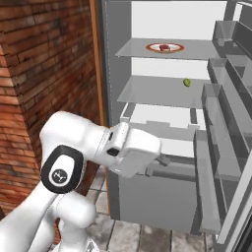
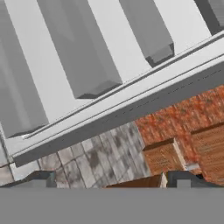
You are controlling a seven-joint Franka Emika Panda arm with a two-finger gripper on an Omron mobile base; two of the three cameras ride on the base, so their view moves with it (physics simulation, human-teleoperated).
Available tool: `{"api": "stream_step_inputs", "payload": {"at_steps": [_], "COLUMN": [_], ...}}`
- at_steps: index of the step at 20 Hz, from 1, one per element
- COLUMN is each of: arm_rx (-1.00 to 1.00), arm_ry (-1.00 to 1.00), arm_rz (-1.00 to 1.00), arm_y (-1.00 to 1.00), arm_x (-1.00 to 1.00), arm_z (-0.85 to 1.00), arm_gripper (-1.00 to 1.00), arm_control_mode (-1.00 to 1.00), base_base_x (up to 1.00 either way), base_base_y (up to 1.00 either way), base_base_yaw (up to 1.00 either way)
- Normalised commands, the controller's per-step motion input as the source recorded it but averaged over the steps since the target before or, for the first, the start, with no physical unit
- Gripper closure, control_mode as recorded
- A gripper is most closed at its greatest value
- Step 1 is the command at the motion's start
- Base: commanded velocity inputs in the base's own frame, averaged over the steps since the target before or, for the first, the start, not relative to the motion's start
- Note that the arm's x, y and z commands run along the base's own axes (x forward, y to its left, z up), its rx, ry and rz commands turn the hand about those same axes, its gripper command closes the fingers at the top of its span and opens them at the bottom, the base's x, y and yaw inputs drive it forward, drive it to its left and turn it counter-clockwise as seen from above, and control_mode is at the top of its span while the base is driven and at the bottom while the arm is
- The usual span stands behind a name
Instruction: Retrieve the steak from the fridge and place it on the saucepan with marinade on the stove.
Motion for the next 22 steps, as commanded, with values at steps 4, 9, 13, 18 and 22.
{"api": "stream_step_inputs", "payload": {"at_steps": [4, 9, 13, 18, 22], "arm_rx": [0.22, 0.27, 0.27, 0.20, 0.15], "arm_ry": [-0.50, -0.44, -0.25, -0.06, 0.00], "arm_rz": [0.28, 0.40, 0.45, 0.44, 0.42], "arm_y": [1.00, 0.87, 0.89, 0.86, 0.91], "arm_x": [-0.01, -0.01, -0.13, -0.24, -0.23], "arm_z": [-0.05, -0.06, -0.02, 0.00, 0.00], "arm_gripper": [-1.00, -1.00, -1.00, -1.00, -1.00], "arm_control_mode": [-1.00, -1.00, -1.00, -1.00, -1.00], "base_base_x": [0.00, 0.00, 0.00, 0.00, 0.00], "base_base_y": [0.00, 0.00, 0.00, 0.00, 0.00], "base_base_yaw": [0.00, 0.00, 0.00, 0.00, 0.00]}}
